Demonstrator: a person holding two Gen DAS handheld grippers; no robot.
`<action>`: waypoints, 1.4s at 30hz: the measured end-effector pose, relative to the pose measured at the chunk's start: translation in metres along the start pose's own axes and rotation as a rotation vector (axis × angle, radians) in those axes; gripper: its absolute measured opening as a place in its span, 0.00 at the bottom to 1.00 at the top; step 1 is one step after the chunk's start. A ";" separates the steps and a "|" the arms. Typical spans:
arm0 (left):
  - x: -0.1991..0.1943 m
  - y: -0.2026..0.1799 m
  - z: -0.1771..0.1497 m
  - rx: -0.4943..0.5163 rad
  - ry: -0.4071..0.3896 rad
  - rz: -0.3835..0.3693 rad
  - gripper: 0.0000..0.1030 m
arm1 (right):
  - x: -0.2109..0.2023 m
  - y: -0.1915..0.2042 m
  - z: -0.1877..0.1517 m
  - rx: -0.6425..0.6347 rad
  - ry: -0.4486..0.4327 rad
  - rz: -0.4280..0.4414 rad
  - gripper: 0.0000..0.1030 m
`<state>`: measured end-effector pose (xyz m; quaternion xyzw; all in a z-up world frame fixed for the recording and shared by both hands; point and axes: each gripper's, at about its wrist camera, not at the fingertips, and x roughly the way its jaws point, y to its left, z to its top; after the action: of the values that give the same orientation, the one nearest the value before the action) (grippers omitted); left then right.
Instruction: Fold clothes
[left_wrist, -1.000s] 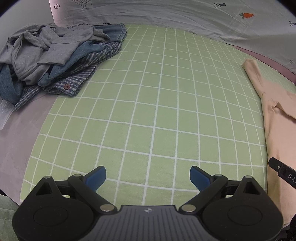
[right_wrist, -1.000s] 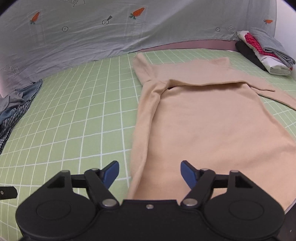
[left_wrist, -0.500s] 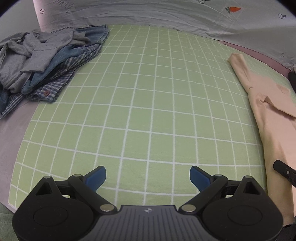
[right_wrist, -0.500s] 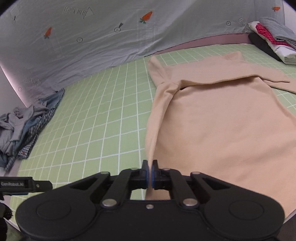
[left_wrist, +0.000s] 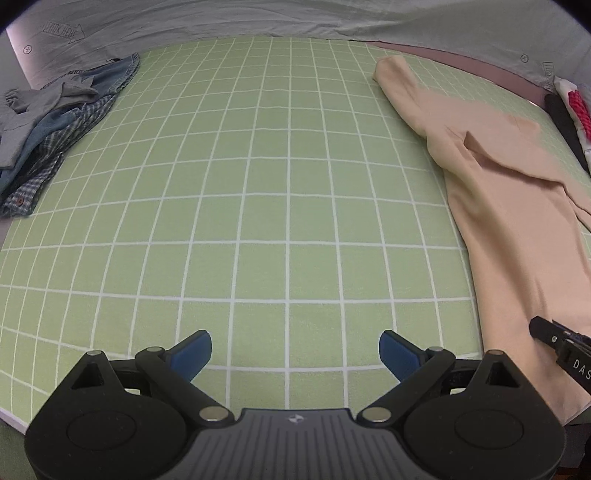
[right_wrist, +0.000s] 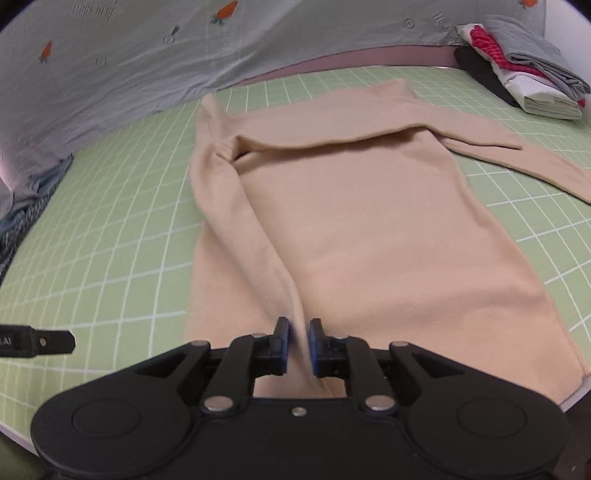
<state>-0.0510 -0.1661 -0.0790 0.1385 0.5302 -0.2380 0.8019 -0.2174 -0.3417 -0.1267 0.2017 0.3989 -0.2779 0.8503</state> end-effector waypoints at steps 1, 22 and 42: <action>0.000 -0.001 -0.002 -0.017 0.006 0.010 0.94 | -0.001 0.001 0.000 -0.034 0.003 0.003 0.15; 0.043 -0.127 0.065 -0.019 -0.005 0.055 0.94 | 0.009 -0.135 0.091 0.072 -0.065 0.034 0.50; 0.097 -0.162 0.156 0.046 -0.067 0.140 1.00 | 0.090 -0.264 0.162 0.315 -0.092 -0.152 0.53</action>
<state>0.0172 -0.4000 -0.1004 0.1857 0.4865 -0.1977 0.8305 -0.2457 -0.6632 -0.1321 0.2889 0.3253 -0.4094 0.8020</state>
